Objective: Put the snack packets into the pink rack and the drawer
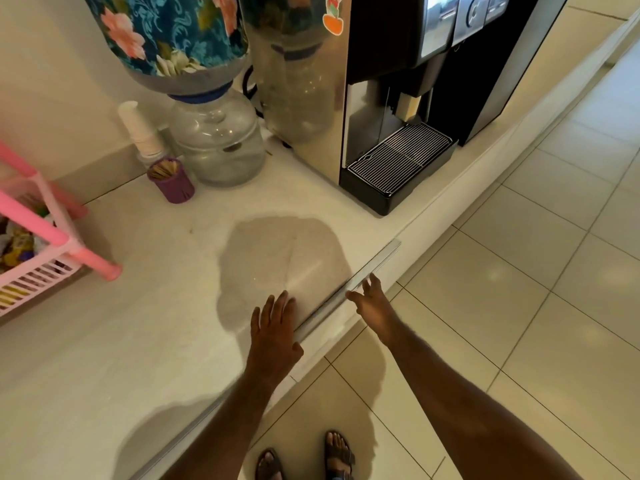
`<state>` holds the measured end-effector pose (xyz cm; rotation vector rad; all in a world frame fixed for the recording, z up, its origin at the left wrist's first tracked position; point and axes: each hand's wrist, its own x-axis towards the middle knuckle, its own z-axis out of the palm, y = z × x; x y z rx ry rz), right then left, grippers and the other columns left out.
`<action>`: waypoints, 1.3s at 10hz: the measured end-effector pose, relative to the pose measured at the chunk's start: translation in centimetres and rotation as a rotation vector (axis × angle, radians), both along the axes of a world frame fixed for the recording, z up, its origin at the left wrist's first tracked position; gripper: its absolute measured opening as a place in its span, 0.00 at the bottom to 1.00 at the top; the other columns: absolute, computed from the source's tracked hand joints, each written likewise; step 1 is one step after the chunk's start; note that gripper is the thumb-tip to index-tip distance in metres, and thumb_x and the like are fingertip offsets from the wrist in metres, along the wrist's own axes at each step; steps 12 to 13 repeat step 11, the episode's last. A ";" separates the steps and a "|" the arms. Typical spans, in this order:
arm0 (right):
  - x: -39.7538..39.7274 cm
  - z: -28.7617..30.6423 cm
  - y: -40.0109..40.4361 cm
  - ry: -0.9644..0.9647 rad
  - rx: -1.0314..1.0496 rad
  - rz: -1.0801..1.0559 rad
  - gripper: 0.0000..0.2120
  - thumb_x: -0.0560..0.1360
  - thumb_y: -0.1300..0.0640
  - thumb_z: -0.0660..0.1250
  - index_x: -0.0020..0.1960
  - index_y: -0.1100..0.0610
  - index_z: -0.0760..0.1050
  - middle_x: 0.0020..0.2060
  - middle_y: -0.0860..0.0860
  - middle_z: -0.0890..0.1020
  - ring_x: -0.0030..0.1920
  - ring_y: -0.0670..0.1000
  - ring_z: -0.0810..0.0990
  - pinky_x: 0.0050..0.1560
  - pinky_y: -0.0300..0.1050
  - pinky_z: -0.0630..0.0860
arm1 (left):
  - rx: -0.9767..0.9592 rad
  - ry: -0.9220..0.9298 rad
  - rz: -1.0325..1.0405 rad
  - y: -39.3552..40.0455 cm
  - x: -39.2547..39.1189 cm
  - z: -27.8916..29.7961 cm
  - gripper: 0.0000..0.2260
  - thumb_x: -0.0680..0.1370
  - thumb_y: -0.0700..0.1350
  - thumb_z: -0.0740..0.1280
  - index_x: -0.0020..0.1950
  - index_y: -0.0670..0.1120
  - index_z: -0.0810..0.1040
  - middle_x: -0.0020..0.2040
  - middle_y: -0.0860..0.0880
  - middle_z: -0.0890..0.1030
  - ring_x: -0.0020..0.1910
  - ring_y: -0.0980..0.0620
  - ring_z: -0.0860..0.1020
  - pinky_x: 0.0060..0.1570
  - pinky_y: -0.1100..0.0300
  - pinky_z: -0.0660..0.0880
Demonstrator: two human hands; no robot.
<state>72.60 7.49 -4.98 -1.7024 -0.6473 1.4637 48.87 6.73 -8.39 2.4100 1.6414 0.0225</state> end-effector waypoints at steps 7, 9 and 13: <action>-3.1 -0.8 1.8 -0.684 0.290 0.100 0.27 0.75 0.60 0.73 0.70 0.57 0.66 0.58 0.55 0.74 0.60 0.55 0.73 0.62 0.52 0.74 | 0.036 -0.066 0.104 -0.3 -4.5 -0.3 0.35 0.78 0.61 0.67 0.80 0.44 0.64 0.81 0.45 0.62 0.80 0.42 0.60 0.76 0.40 0.60; -8.8 0.8 3.2 -0.684 0.365 0.412 0.26 0.76 0.57 0.70 0.71 0.54 0.66 0.65 0.52 0.71 0.63 0.53 0.71 0.63 0.50 0.75 | 0.040 -0.106 0.278 -1.2 -9.9 0.9 0.31 0.81 0.60 0.60 0.81 0.48 0.62 0.81 0.47 0.60 0.81 0.44 0.57 0.77 0.43 0.57; -16.3 1.5 4.2 -0.751 0.499 0.641 0.30 0.77 0.55 0.69 0.76 0.58 0.63 0.72 0.54 0.68 0.69 0.56 0.69 0.64 0.43 0.68 | 0.118 -0.099 0.438 -2.6 -17.7 2.0 0.31 0.80 0.62 0.53 0.79 0.46 0.65 0.80 0.46 0.63 0.80 0.41 0.60 0.76 0.44 0.60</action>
